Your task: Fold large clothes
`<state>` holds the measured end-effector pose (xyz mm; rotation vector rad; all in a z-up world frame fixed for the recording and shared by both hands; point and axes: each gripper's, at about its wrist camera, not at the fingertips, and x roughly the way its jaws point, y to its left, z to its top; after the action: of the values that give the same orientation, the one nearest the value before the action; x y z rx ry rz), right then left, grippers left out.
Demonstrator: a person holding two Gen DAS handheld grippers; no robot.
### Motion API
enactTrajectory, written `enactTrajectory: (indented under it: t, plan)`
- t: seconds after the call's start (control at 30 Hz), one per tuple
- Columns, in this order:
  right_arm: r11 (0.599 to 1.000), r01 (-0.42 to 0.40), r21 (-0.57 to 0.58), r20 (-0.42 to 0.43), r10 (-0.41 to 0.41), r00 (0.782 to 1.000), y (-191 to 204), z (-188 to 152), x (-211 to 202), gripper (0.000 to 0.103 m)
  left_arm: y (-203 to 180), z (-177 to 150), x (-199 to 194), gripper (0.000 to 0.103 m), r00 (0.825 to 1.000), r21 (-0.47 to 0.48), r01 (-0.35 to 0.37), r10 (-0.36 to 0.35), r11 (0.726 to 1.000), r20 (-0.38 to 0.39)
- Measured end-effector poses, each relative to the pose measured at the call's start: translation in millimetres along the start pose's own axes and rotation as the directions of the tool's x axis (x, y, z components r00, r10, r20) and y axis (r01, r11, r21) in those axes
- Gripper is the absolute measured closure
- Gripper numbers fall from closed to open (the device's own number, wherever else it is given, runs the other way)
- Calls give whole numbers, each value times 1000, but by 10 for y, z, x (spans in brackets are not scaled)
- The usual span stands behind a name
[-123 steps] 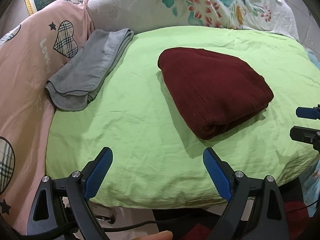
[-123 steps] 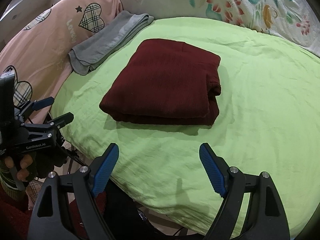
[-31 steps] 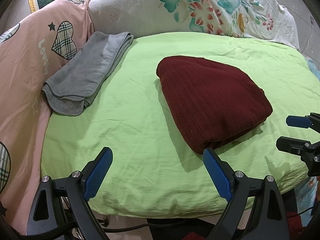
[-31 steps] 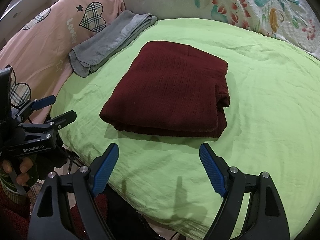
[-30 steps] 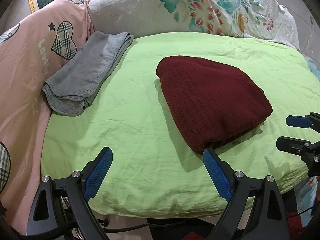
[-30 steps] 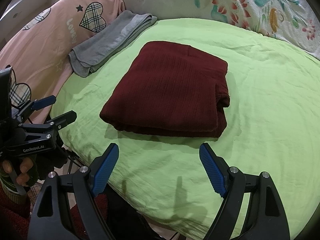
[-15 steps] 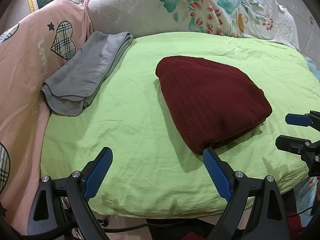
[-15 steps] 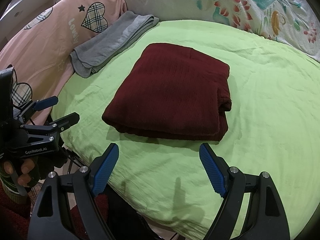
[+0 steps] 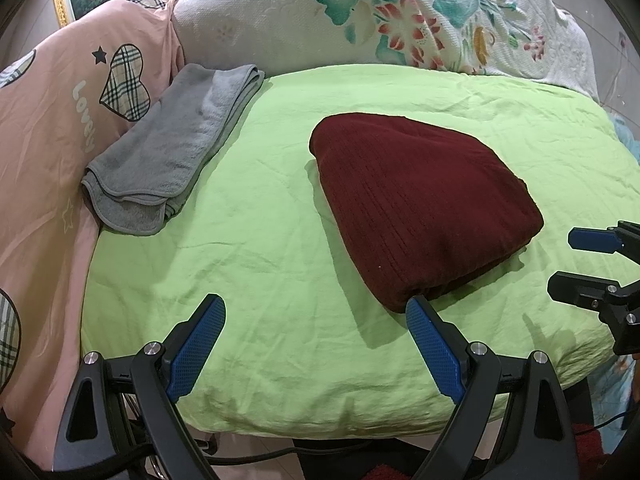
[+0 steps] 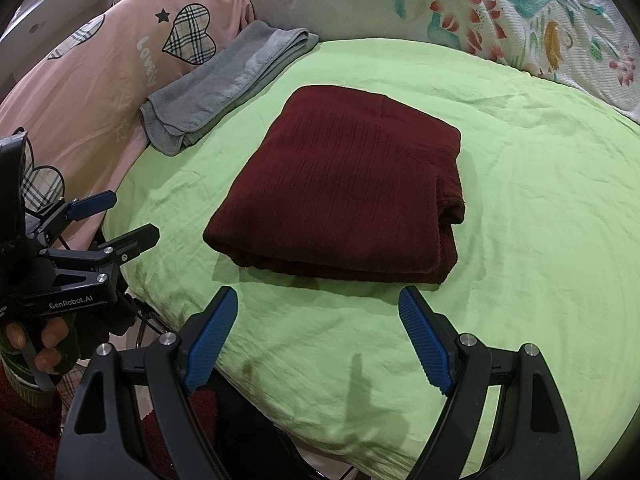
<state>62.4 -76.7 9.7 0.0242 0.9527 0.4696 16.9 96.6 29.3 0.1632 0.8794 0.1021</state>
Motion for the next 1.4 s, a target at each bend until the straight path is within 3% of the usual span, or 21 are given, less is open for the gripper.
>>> enactTrajectory:
  t: [1.4]
  plan:
    - [999,9,33,5,-9,1000,-257,261,128,20,36,342,198,11,1000,-21,20,-20,1000,-2]
